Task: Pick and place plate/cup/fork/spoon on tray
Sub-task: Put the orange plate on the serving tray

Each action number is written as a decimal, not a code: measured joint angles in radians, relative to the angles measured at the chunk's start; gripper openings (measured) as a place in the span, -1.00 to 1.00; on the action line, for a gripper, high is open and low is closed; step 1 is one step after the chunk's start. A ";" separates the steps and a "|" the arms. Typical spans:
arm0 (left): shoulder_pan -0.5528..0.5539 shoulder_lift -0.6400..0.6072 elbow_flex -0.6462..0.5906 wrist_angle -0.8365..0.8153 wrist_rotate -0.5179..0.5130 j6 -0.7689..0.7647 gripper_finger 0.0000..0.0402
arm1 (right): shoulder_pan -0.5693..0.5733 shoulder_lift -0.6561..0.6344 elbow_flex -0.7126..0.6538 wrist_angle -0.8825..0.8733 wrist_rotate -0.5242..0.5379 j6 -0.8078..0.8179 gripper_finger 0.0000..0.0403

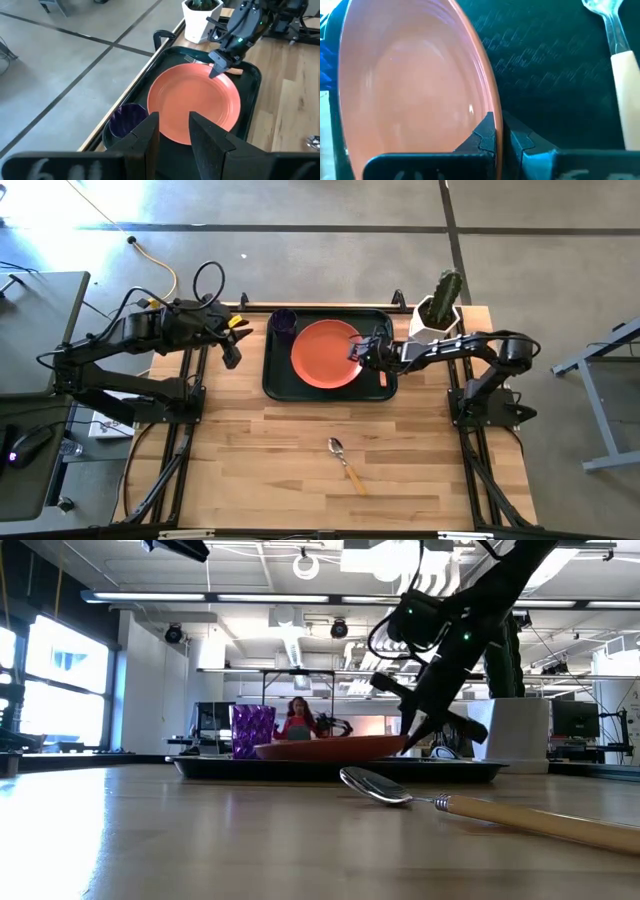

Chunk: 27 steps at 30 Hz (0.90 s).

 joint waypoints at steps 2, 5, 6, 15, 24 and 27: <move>0.000 0.000 0.000 -0.002 0.000 0.010 -0.53 | 0.004 0.007 0.000 0.010 -0.007 0.014 -1.00; 0.000 0.000 0.000 -0.002 0.000 0.013 -0.53 | 0.013 0.016 0.000 0.005 -0.010 0.045 -1.00; 0.000 0.000 0.000 -0.002 0.000 0.013 -0.53 | 0.014 0.016 0.000 0.005 -0.012 0.047 -1.00; 0.000 0.000 0.000 -0.002 0.000 0.055 -0.53 | 0.013 0.016 0.000 -0.010 -0.015 0.064 -1.00; 0.000 0.000 0.000 -0.002 0.000 0.057 -0.53 | 0.013 0.015 0.001 -0.016 -0.039 0.064 -0.89; 0.000 0.000 0.000 -0.002 0.000 0.057 -0.53 | 0.013 0.015 0.001 -0.020 -0.038 0.064 -0.82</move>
